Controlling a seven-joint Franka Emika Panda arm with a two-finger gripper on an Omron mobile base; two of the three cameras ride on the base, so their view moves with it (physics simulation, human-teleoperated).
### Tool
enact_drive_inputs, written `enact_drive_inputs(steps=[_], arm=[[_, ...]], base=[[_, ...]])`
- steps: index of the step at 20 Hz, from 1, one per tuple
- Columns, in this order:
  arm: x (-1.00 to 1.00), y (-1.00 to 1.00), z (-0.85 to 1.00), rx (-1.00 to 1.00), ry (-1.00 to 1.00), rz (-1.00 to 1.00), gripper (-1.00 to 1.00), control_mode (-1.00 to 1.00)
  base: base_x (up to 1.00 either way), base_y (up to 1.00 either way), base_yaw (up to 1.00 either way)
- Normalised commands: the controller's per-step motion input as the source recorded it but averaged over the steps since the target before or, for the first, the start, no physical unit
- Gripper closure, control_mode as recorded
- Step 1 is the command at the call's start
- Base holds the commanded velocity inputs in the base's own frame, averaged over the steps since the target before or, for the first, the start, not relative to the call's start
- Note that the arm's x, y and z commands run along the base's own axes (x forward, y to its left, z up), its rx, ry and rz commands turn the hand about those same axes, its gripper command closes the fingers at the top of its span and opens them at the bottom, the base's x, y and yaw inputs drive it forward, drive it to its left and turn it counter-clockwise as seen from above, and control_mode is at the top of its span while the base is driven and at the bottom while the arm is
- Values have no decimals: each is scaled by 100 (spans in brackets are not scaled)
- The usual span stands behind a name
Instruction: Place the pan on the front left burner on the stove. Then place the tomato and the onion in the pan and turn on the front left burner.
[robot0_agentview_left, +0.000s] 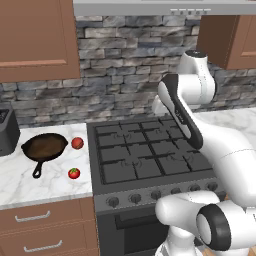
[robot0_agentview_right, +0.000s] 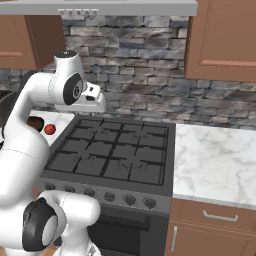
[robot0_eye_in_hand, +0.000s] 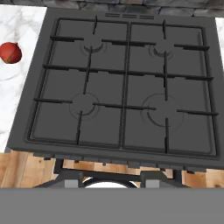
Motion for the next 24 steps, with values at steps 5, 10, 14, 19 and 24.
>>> enact_drive_inputs(steps=[5,10,14,19,24], arm=[[-2,10,0,0,0,0,-100,-100],[0,26,0,0,0,0,-100,-100],[-1,34,0,0,0,0,-100,-100],[-2,40,0,0,0,0,-100,-100],[-5,42,0,0,0,0,-100,-100]], base=[[0,0,0],[0,0,0],[0,0,0],[0,0,0],[0,0,0]])
